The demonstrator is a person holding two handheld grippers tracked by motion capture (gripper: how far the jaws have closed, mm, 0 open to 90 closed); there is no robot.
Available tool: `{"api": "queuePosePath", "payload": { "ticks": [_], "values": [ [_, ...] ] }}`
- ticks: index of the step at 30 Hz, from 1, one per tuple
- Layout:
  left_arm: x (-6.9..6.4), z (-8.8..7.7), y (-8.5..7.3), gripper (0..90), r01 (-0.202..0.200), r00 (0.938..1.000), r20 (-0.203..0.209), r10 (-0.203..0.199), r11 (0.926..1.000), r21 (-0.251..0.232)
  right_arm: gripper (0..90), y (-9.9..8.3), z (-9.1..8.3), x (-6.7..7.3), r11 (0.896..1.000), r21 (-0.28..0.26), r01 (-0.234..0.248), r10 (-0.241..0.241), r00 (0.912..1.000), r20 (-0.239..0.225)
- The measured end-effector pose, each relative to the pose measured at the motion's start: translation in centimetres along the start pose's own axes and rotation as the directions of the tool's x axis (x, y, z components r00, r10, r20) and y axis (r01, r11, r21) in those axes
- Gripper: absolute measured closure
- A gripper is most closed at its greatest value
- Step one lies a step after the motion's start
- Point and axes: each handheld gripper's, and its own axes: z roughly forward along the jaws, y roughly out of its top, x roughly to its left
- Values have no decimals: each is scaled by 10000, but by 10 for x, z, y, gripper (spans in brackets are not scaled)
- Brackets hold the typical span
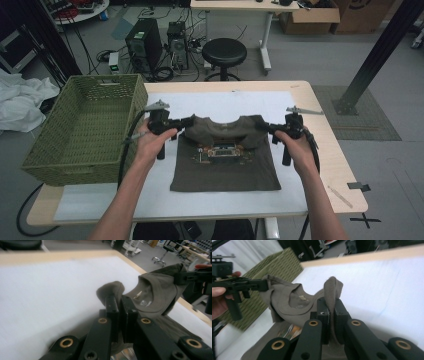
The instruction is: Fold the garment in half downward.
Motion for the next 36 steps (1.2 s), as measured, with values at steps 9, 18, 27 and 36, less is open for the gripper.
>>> {"api": "queuePosePath", "payload": {
  "ticks": [9,18,27,36],
  "values": [
    [-9,-4,-80,841,988,9946,156,-1023,9836,1506,849,-90,-16,8,9908,1121,-757,746,9971,139],
    [-5,-17,-60,644,1040,9938,307,-1065,9918,749,527,-78,-32,9,9966,360,-737,717,9959,544],
    [2,26,-59,606,1135,9919,328,-1231,9709,2107,503,-73,10,11,9868,1587,-318,257,9988,405],
    [2,21,-61,852,884,9906,844,-1077,9744,2068,824,-83,8,3,9810,1863,-544,520,9985,174]
  ]
}}
